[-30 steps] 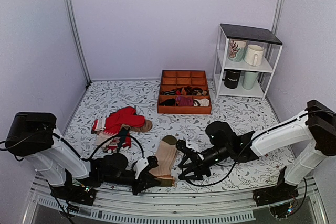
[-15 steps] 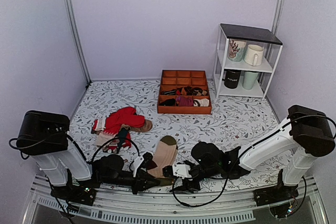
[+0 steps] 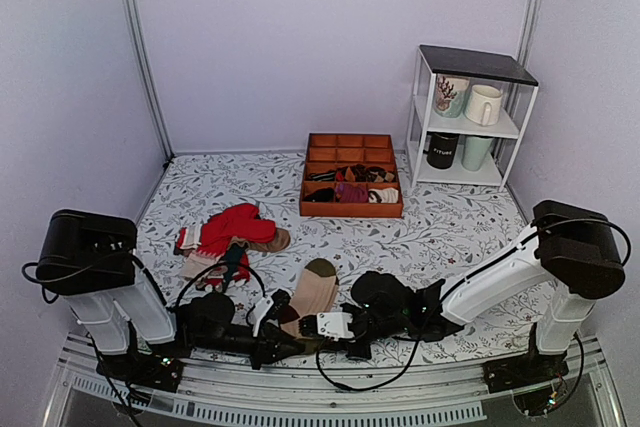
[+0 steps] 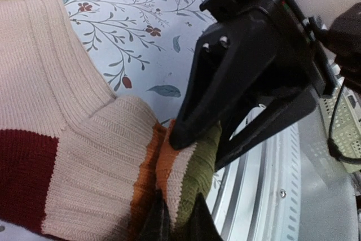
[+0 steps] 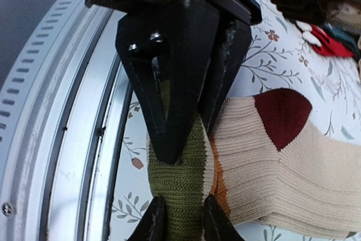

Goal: Roll the socks
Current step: Roll a pair of socks at the center of the board.

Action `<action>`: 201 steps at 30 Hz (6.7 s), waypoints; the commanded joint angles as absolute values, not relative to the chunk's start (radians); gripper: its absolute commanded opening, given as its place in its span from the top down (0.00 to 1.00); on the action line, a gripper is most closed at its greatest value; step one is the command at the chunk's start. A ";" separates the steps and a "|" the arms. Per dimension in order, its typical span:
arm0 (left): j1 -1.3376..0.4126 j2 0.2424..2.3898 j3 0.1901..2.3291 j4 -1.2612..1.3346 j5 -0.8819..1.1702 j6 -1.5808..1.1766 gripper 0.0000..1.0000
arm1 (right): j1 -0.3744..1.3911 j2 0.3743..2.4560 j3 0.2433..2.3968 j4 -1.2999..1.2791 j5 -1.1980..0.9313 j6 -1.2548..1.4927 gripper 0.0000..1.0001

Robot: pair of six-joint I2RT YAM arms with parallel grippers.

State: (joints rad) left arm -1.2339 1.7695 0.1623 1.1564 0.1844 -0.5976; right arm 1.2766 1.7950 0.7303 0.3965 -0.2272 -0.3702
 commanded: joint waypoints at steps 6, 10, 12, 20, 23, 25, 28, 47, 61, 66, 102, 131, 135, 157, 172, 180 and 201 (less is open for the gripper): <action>-1.222 1.726 0.110 0.993 0.240 -0.524 0.83 | 1.282 1.841 0.787 0.236 -0.366 -0.277 0.85; -1.288 1.489 0.134 0.808 0.118 -0.377 0.80 | 1.280 1.842 0.877 0.030 -0.471 -0.263 0.86; -1.353 1.387 0.152 0.707 0.047 -0.300 0.67 | 1.264 1.862 0.951 -0.107 -0.516 -0.270 0.86; -1.446 1.245 0.109 0.703 -0.071 -0.197 0.62 | 1.140 1.976 1.113 -0.302 -0.699 -0.203 0.86; -1.470 1.303 0.118 0.732 -0.097 -0.200 0.62 | 1.133 2.041 1.176 -0.369 -0.727 -0.174 0.85; -1.488 1.352 0.136 0.745 -0.111 -0.190 0.62 | 1.132 2.074 1.212 -0.402 -0.737 -0.165 0.85; -1.492 1.422 0.166 0.770 -0.128 -0.166 0.62 | 1.132 2.107 1.239 -0.446 -0.716 -0.161 0.86; -1.516 1.586 0.172 0.760 -0.247 -0.255 0.60 | 1.132 2.112 1.219 -0.416 -0.745 -0.147 0.83; -1.613 1.261 0.075 0.729 -0.481 -0.246 0.46 | 1.133 2.113 1.220 -0.418 -0.710 -0.132 0.83; -1.597 1.153 -0.015 0.779 -0.478 -0.229 0.49 | 1.132 2.122 1.223 -0.415 -0.706 -0.130 0.83; -1.437 1.624 0.082 1.130 -0.127 -0.139 0.53 | 1.132 2.141 1.238 -0.436 -0.697 -0.129 0.83; -1.314 1.740 0.058 0.916 0.144 -0.742 1.00 | 1.192 1.679 0.826 0.273 -0.412 -0.224 0.45; -1.306 1.767 0.040 0.922 0.179 -0.821 1.00 | 1.254 1.643 0.743 0.396 -0.327 -0.382 0.39; -1.281 1.888 -0.005 1.120 0.238 -0.858 1.00 | 1.324 1.865 0.824 0.346 -0.216 -0.453 0.58; -1.300 1.477 0.112 0.748 0.091 -0.570 0.01 | 1.255 1.966 0.885 0.101 -0.488 -0.196 0.73; -1.330 1.255 0.155 0.560 -0.044 -0.336 0.01 | 1.190 2.043 0.981 -0.055 -0.639 -0.115 0.73; -1.415 1.468 0.121 0.762 -0.143 -0.275 0.51 | 1.146 2.153 1.108 -0.268 -0.659 -0.098 0.74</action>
